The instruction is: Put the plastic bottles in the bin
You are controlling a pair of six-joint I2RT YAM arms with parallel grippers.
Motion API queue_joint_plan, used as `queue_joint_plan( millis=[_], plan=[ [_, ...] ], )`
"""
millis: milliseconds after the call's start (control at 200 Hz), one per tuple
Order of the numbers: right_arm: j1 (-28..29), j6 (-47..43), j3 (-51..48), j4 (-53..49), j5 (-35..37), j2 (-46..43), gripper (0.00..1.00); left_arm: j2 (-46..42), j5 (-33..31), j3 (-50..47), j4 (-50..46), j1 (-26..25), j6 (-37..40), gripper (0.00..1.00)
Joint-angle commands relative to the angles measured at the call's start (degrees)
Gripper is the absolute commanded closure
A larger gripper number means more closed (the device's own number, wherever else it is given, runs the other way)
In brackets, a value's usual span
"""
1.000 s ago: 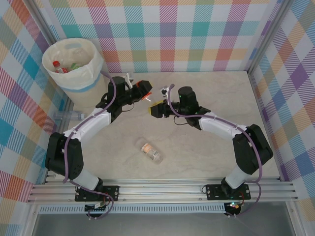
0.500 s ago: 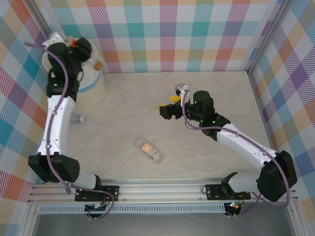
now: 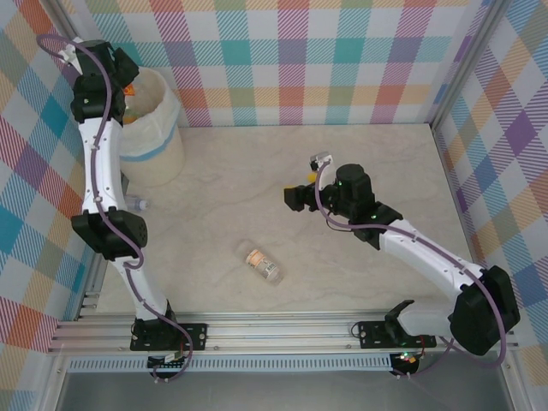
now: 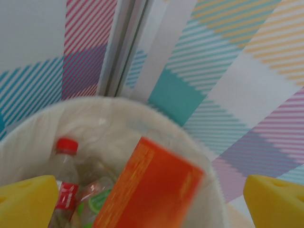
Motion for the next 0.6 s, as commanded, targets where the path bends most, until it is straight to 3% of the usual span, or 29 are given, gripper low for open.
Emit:
queue_joint_plan(
  millis=[0,240,415,490,595],
  plan=[
    [0.3,-2.0,-0.5,-0.8,2.1,-2.0,0.1,-2.7,-0.5,4.9,-9.5,0.6,3.5,0.0],
    [0.3,-2.0,-0.8,1.2,2.3,0.1,0.1,-17.2,1.8,-8.6,-8.1,0.7,1.1,0.0],
    [0.2,-0.9,-0.9,1.9,3.1,2.5,0.09,-36.0,3.8,-35.0,-1.0,-0.2,-8.7,0.0],
    [0.2,0.6,-1.0,0.4,4.0,2.9,0.08,-45.2,5.3,-50.6,5.1,-5.0,-14.2,0.0],
    [0.3,2.8,-2.5,-1.4,6.9,2.5,0.0,-53.0,1.0,-66.2,5.6,-17.5,-20.9,0.0]
  ],
)
